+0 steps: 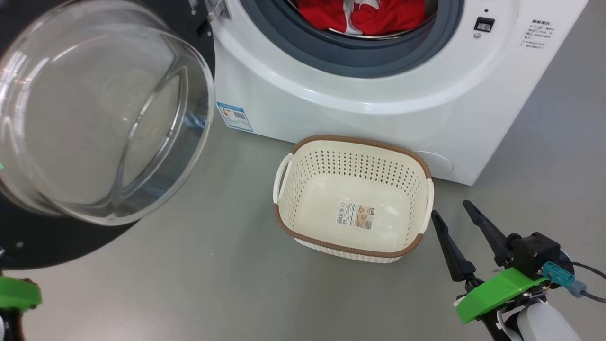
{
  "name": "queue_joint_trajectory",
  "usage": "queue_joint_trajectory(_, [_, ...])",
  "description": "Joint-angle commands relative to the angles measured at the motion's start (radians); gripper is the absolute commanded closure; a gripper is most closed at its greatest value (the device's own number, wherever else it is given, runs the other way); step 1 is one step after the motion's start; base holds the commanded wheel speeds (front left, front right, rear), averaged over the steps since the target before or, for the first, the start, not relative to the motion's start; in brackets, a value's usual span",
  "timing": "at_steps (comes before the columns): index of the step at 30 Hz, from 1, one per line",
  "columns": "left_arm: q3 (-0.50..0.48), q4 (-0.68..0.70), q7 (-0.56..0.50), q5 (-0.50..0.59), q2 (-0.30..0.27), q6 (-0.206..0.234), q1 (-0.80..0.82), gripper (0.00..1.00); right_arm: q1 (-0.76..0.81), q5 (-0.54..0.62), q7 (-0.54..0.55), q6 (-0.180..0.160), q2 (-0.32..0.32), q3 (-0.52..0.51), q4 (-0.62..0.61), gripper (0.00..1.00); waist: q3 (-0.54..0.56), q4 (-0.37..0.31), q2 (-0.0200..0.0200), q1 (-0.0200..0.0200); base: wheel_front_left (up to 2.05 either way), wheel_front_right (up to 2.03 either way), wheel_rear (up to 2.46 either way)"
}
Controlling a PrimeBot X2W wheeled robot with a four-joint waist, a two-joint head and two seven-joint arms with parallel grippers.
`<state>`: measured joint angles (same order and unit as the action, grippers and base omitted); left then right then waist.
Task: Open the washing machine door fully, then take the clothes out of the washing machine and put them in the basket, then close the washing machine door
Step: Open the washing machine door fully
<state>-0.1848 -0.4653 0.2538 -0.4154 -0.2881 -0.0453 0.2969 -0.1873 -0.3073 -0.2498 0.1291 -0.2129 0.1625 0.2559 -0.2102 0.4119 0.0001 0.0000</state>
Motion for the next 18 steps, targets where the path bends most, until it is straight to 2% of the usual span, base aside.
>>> queue_joint_trajectory(1, [-0.053, 0.006, 0.008, 0.01, -0.072, -0.003, 0.048, 1.0, -0.019, 0.01, -0.012, 0.002, -0.004, 0.026, -0.023, 0.0, -0.007, -0.004, -0.0001, 0.0, 0.0, 0.0, 0.0])
queue_joint_trajectory(9, [-0.131, -0.115, 0.008, 0.057, -0.102, -0.043, 0.14, 1.0, -0.043, 0.017, -0.012, 0.002, -0.016, 0.028, -0.028, 0.0, -0.047, -0.022, -0.0001, 0.0, 0.0, 0.0, 0.0])
queue_joint_trajectory(18, [-0.191, -0.188, 0.008, 0.116, -0.107, -0.067, 0.197, 1.0, -0.054, 0.02, -0.012, 0.002, -0.021, 0.024, -0.027, 0.0, -0.073, -0.032, -0.0001, 0.0, 0.0, 0.0, 0.0])
